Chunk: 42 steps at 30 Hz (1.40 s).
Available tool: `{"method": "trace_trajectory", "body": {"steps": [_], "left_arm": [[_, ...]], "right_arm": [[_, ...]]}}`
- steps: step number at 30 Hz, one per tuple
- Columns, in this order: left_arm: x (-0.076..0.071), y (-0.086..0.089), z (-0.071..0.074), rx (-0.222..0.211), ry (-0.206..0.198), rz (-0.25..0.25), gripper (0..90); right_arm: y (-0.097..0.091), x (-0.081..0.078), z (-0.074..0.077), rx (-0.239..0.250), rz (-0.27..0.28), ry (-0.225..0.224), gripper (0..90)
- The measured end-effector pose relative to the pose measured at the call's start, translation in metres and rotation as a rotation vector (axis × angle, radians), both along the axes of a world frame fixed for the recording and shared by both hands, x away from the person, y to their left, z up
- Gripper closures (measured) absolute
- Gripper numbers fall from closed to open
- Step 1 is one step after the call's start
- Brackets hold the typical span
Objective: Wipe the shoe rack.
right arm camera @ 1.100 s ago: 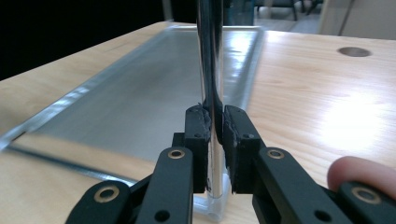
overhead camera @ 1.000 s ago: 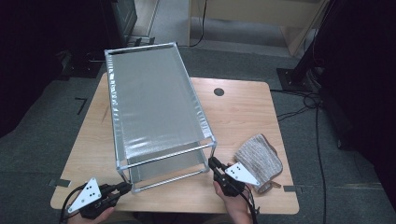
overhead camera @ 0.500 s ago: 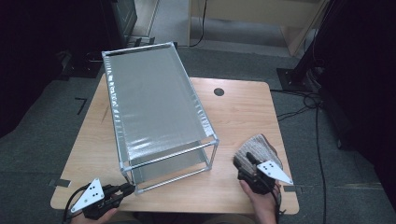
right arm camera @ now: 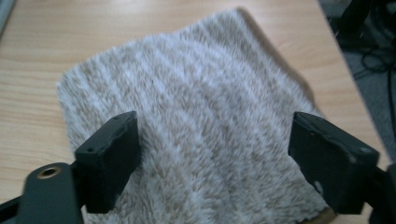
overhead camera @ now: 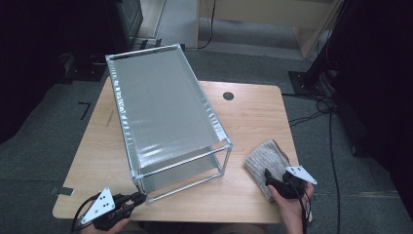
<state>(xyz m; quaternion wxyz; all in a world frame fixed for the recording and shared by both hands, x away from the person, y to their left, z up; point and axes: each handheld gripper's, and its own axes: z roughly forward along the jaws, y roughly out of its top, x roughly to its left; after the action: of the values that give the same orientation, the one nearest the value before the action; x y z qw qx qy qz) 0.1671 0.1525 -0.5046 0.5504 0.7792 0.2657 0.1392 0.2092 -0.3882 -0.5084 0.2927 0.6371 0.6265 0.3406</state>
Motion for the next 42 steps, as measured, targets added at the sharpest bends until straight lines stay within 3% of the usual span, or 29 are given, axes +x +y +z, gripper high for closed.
{"method": "trace_trajectory", "body": {"steps": [2,7,10,12,14,18,23,25,28,32,35,37,42], "left_arm": [[-0.001,-0.003,0.000,-0.005,0.006,0.000,80.8],[0.000,-0.005,0.000,-0.026,0.015,0.004,78.8],[0.000,-0.002,0.003,-0.079,0.030,0.022,70.7],[0.000,0.000,0.005,-0.095,0.021,0.023,69.9],[-0.001,-0.001,0.005,-0.098,0.012,0.021,70.7],[-0.002,-0.002,0.006,-0.098,0.012,0.024,71.4],[-0.002,-0.003,0.005,-0.098,0.018,0.031,73.3],[-0.002,-0.004,0.005,-0.100,0.023,0.027,74.7],[-0.002,-0.007,0.005,-0.102,0.022,0.031,78.0],[-0.002,-0.009,0.006,-0.103,0.030,0.032,79.5],[-0.002,-0.012,0.006,-0.103,0.031,0.025,79.7],[-0.003,-0.014,0.005,-0.098,0.026,0.018,79.8],[-0.004,-0.019,0.005,-0.102,0.029,0.003,79.8]], "right_arm": [[0.000,0.002,-0.004,0.023,0.009,0.034,14.7],[0.003,0.004,-0.009,0.018,0.011,0.077,15.8],[0.006,0.003,-0.010,-0.022,0.020,0.105,27.0],[0.008,0.003,-0.009,-0.009,0.028,0.111,31.0],[0.006,0.002,-0.010,0.009,0.033,0.114,30.4],[-0.003,-0.002,-0.009,0.079,0.050,0.083,18.0],[-0.004,-0.007,-0.009,0.058,0.097,0.099,17.5],[0.000,-0.007,-0.011,0.043,0.111,0.124,22.8],[0.005,-0.009,-0.009,0.030,0.122,0.123,39.2],[0.010,-0.012,-0.009,0.045,0.153,0.101,62.1],[0.012,-0.011,-0.009,0.035,0.175,0.084,69.2],[0.014,-0.011,-0.007,0.047,0.155,0.070,70.6],[0.024,-0.013,0.019,0.142,0.114,-0.085,71.0]]}}
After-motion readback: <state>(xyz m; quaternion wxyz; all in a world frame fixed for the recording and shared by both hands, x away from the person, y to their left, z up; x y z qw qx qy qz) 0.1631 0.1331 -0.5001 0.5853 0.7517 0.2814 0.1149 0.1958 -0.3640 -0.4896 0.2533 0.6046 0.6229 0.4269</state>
